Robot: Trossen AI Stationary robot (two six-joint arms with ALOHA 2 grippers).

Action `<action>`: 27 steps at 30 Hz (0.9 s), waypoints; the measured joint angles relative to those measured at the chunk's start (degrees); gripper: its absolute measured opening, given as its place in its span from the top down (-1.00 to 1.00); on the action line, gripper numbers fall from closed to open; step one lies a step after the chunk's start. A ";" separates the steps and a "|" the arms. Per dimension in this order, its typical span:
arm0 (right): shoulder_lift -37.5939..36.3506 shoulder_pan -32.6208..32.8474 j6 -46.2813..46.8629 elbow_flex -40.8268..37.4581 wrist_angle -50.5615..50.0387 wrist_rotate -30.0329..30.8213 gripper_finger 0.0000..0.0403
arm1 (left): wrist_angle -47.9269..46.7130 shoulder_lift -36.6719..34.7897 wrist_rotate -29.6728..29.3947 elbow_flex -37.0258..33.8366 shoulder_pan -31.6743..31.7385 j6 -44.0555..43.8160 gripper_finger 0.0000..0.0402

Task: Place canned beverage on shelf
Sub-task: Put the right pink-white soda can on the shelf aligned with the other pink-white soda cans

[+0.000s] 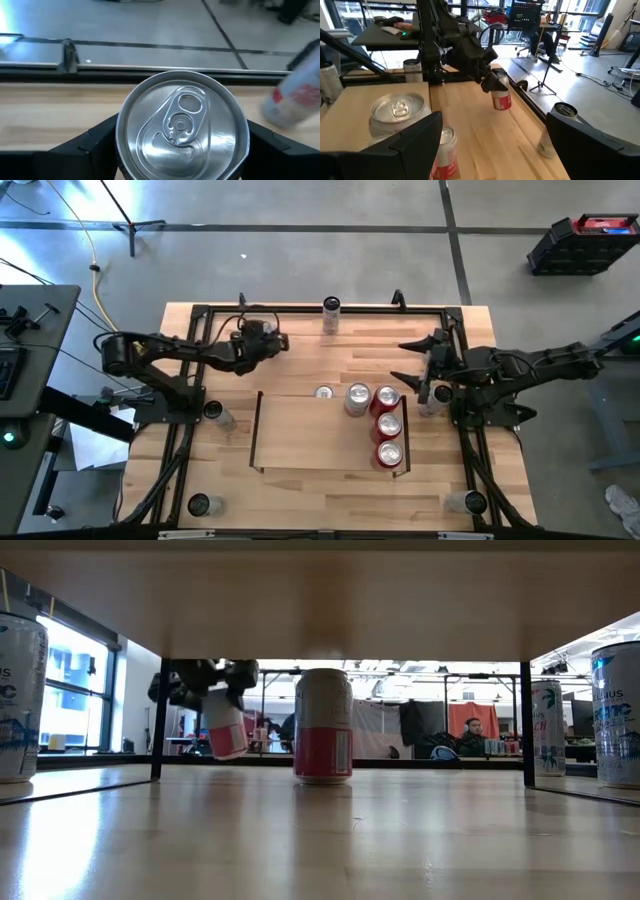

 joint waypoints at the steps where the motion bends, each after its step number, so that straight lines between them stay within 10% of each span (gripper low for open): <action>1: 0.03 0.00 0.00 0.00 0.43 0.00 -0.70 | -0.85 0.16 -0.09 -0.01 0.10 -0.50 -0.43; 27: -0.21 0.00 -1.38 0.00 1.72 0.00 -0.70 | -26.43 -0.04 0.50 5.42 4.27 -9.69 -0.47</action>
